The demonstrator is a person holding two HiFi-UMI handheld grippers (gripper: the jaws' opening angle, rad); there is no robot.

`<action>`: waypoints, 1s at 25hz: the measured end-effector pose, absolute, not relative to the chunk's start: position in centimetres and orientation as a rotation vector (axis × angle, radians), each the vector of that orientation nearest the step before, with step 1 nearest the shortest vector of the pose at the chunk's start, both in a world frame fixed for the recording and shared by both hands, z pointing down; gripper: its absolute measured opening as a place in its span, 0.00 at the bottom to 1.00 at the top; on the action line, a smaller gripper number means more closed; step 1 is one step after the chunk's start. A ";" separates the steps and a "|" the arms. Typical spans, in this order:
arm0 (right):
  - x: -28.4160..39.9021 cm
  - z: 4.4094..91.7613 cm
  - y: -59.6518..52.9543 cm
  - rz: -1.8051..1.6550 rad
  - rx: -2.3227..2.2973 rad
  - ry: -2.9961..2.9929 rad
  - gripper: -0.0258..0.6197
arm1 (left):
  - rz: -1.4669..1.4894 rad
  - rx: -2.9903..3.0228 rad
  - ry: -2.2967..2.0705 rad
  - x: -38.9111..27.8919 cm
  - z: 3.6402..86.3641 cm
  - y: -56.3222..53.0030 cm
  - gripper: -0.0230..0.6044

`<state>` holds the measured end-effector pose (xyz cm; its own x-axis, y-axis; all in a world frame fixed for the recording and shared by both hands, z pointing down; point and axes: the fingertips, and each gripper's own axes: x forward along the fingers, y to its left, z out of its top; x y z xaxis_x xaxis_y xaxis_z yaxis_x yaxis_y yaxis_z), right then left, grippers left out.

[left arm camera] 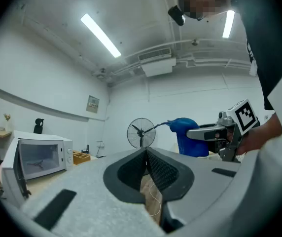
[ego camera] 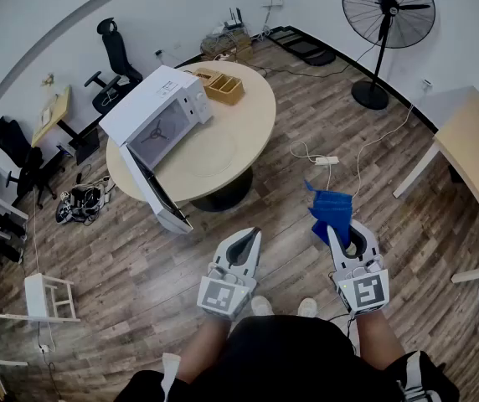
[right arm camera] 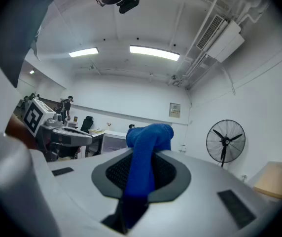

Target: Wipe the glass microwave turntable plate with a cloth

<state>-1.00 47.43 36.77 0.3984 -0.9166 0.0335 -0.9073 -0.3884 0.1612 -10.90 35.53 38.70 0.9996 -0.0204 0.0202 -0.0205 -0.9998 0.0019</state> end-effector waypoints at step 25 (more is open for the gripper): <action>-1.9 33.3 39.9 -0.258 2.564 -1.697 0.15 | -0.042 3.132 0.014 -12.4 37.9 29.1 0.05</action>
<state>-1.93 39.88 33.27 0.3814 -0.9181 -0.1076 -0.9087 -0.3938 0.1386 -12.43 29.10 37.91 0.9996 0.0089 -0.0267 0.0092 -0.9999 0.0089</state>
